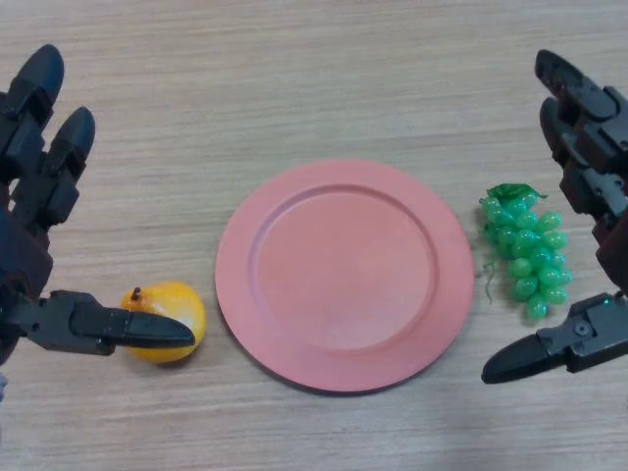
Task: Pick up the yellow pear and place it on the plate
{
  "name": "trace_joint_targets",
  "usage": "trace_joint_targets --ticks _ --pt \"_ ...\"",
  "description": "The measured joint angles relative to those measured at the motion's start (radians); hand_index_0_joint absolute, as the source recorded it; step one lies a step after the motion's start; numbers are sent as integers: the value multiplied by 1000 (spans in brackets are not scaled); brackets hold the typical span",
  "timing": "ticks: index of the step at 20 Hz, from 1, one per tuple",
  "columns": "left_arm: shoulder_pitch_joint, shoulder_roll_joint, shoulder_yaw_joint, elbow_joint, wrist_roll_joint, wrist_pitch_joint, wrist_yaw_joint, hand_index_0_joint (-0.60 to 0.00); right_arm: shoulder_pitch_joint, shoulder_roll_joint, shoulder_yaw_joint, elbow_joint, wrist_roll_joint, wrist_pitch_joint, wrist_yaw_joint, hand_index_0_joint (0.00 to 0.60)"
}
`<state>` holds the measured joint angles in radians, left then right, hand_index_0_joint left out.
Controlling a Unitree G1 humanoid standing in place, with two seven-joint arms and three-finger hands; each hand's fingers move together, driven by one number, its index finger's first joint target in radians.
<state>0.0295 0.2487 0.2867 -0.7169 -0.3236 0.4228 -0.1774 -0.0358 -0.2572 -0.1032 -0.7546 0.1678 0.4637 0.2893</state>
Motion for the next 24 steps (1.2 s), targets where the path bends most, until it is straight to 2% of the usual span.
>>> trace_joint_targets --ticks 8,11,14,16,18,22,23,24 --pt "1 1 -3 40 38 -69 0 0 1 0 4 35 -3 -1 1 0" --pt "25 0 -2 40 38 -77 -4 0 0 0 26 41 -40 -16 0 0" --pt "94 -29 -2 91 72 -162 -77 0 -3 0 41 41 -40 -16 0 0" --pt "114 -42 4 110 58 -168 -78 0 -2 1 41 41 -40 -16 1 0" --pt "126 -53 4 217 71 -278 -88 0 -1 2 46 41 -40 -17 2 0" --pt "102 -49 20 465 118 -513 -81 0 0 3 49 41 -40 -19 4 0" --pt "95 -45 16 501 120 -539 -61 0 2 3 49 40 -40 -19 4 0" --pt "79 -37 6 576 187 -617 -19 0 7 5 49 39 -40 -19 4 0"
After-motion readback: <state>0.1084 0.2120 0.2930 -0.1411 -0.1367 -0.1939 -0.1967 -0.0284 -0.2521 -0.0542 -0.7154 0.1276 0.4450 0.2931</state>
